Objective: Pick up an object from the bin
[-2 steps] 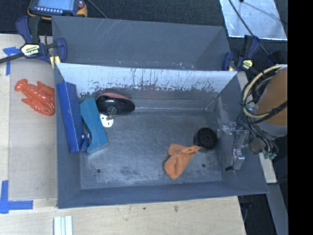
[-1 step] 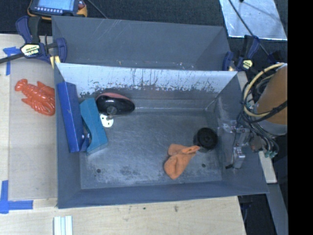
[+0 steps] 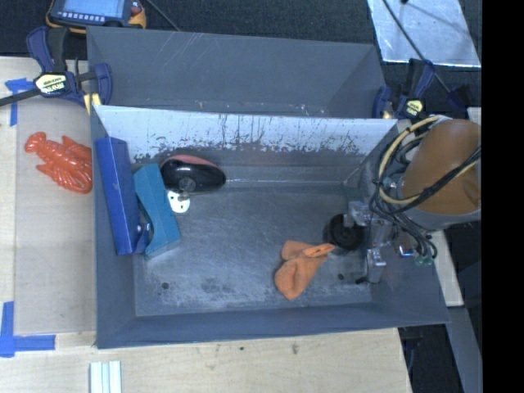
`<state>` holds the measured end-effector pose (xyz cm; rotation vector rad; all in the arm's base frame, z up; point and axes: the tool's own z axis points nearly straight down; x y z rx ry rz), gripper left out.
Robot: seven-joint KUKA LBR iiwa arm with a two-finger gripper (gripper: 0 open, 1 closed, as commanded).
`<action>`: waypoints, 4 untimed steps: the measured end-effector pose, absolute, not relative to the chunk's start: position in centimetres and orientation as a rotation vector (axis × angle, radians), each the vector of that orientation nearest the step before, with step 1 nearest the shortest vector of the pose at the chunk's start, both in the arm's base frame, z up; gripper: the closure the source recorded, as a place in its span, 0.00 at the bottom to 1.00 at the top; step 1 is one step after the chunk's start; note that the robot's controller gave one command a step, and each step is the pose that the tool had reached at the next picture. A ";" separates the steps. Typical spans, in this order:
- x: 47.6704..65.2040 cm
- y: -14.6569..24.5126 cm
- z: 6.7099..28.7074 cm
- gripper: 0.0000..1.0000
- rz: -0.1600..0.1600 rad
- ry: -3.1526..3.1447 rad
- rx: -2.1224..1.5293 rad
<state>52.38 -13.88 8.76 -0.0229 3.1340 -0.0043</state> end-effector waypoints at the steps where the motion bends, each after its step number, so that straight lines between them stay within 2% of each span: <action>1: 51.2 -12.8 7.5 0.00 -0.007 3.108 0.132; 2: 51.5 -12.2 7.4 0.00 -0.009 3.115 0.158; 3: 51.8 -11.9 7.4 0.00 -0.010 3.121 -0.037; 4: 52.1 -11.3 7.3 0.00 -0.007 3.126 0.031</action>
Offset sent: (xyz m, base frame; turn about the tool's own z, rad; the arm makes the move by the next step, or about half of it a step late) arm 0.0029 0.0292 -0.0176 0.0971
